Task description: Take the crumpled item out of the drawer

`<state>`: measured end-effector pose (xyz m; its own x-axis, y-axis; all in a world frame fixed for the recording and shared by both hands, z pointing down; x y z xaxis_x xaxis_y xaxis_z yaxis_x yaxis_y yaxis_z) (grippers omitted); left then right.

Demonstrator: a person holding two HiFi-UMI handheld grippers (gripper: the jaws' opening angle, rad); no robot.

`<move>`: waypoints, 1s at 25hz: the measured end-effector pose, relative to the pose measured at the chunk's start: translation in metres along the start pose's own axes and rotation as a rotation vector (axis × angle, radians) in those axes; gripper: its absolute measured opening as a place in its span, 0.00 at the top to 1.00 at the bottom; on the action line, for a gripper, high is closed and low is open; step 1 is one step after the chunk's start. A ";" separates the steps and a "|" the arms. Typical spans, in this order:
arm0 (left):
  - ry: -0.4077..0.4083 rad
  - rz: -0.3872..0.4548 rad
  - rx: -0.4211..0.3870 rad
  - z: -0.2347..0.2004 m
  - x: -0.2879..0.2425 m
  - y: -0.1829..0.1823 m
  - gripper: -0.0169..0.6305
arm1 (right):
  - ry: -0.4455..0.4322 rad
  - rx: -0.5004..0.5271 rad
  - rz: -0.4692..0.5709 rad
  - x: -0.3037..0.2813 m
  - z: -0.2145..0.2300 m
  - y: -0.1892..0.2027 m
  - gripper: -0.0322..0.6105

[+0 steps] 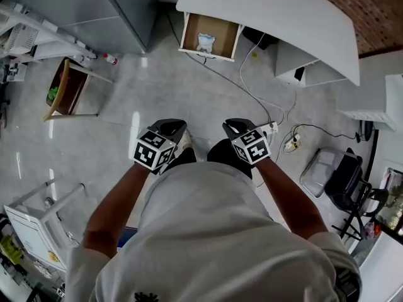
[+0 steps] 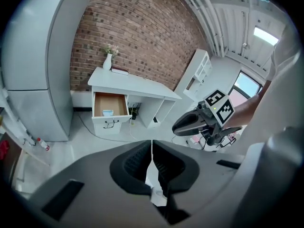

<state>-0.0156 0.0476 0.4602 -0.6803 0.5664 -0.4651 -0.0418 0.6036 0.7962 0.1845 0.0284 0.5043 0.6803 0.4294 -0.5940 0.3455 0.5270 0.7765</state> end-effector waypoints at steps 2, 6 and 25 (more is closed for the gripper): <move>-0.022 0.000 0.015 -0.031 0.003 -0.006 0.94 | -0.002 0.027 -0.023 -0.035 0.007 -0.017 0.85; -0.074 0.028 0.085 -0.070 -0.002 -0.018 0.94 | -0.039 0.097 -0.060 -0.086 0.036 -0.048 0.85; -0.188 -0.001 0.238 -0.240 -0.200 -0.103 0.94 | -0.136 0.503 -0.262 -0.405 0.315 -0.122 0.80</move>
<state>-0.0508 -0.2628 0.5638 -0.5317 0.6467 -0.5469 0.1460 0.7061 0.6929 0.0703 -0.4415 0.7164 0.5962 0.2161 -0.7732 0.7554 0.1751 0.6314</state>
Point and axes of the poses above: the fingertips, and each gripper's own axes: x backward along the fingers, z to its right, y out of its underside, the point moved 6 cm from there along x, backward along the fingers, and after that the axes turned 15 degrees about z, right-handed, at the moved point
